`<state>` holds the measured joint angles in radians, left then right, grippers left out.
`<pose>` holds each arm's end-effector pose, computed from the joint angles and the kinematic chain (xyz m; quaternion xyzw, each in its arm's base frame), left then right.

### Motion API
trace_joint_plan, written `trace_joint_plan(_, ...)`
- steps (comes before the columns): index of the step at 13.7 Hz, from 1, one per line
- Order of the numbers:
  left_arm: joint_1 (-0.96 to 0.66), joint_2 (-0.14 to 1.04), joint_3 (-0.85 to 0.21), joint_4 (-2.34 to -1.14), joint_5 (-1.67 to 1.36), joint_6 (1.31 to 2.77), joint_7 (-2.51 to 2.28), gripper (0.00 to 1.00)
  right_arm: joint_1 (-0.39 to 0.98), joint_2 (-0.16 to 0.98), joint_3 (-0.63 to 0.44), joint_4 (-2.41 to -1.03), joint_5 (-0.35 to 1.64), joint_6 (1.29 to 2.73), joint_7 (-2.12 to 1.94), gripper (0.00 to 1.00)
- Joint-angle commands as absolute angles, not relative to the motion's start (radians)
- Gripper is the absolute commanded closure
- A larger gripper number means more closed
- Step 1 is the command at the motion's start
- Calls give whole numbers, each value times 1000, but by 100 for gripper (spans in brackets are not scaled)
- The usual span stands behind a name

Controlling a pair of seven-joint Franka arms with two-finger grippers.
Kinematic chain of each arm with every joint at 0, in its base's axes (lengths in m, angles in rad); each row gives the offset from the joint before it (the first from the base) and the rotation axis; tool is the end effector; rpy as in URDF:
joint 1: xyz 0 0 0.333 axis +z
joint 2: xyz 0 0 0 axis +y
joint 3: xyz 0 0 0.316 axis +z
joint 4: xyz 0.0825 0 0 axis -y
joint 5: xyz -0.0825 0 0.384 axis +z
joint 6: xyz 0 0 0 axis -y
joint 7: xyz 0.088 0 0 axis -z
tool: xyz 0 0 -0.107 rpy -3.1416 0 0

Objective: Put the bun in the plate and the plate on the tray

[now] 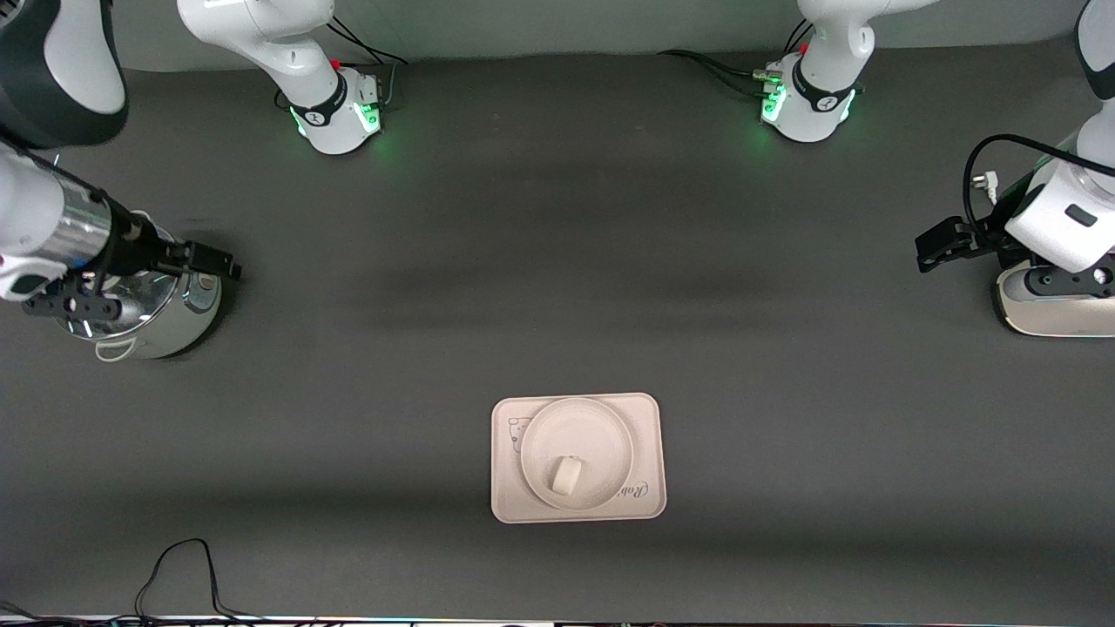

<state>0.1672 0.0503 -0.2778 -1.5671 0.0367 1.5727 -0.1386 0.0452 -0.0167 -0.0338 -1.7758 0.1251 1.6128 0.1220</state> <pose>0.5657 -0.0550 0.5992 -0.9996 -0.0136 0.0198 0.0140 0.5413 0.0189 0.5416 -0.9934 0.0622 0.0769 0.0574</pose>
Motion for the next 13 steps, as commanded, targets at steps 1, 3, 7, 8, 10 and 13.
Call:
trace_joint_plan(1, 161, 38, -275, -1560, 41, 1554, -156, 0, -116, -115, 136, -1861, 98, 1644, 83, 0)
trace_joint_plan(3, 164, 38, -275, -1563, 40, 1557, -156, 0, -108, -135, 138, -1856, 97, 1631, 83, 0)
trace_joint_plan(7, 167, 41, -273, -1563, 38, 1560, -156, 0, 183, -124, -148, -1812, 63, 1603, 87, 0)
trace_joint_plan(8, 167, 41, -273, -1563, 38, 1559, -156, 0, 195, -126, -162, -1801, 60, 1564, 77, 0)
trace_joint_plan(10, 167, 43, -273, -1563, 37, 1560, -155, 0, 167, -133, -160, -1784, 60, 1531, 23, 0)
trace_joint_plan(13, 167, 44, -273, -1563, 35, 1560, -155, 0, 51, -149, -89, -1784, 63, 1531, -4, 0)
